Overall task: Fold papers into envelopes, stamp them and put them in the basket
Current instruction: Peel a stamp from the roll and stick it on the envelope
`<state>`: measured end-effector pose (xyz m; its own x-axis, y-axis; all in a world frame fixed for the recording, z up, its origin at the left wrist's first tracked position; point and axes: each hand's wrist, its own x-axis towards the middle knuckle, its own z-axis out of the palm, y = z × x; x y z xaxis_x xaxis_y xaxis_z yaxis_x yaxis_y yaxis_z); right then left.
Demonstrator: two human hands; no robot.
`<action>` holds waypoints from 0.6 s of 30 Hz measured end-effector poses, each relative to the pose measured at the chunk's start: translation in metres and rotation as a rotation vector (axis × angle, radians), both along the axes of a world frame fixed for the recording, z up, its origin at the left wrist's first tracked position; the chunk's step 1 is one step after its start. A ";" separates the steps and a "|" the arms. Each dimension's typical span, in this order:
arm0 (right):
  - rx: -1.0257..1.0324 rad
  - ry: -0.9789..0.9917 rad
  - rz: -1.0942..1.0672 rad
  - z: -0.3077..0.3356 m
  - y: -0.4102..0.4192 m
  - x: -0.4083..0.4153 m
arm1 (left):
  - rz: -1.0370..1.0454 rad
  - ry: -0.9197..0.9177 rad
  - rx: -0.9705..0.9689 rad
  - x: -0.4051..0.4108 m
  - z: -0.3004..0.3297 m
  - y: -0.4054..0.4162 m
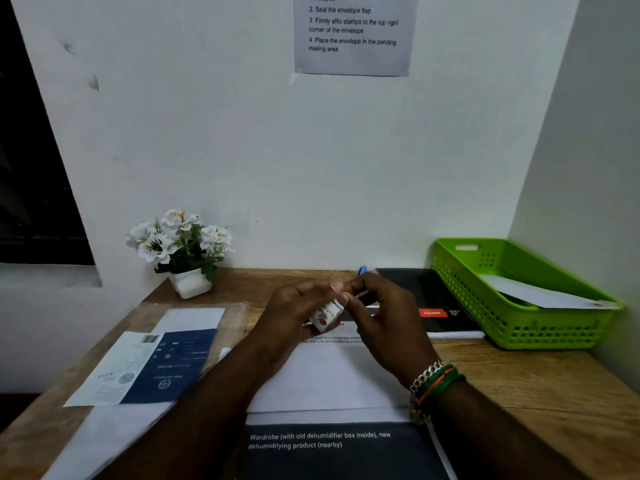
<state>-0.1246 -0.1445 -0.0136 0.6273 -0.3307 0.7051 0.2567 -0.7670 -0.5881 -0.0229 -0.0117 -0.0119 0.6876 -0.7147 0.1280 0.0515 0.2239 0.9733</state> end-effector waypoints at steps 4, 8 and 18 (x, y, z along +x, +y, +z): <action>-0.045 -0.063 -0.031 -0.003 -0.001 0.001 | 0.035 -0.005 0.019 -0.002 0.000 0.000; 0.024 -0.064 -0.057 -0.004 -0.001 0.002 | 0.026 -0.036 0.002 -0.004 0.002 0.000; 0.320 -0.001 0.017 -0.004 0.000 0.003 | 0.026 -0.105 0.013 -0.003 0.000 -0.003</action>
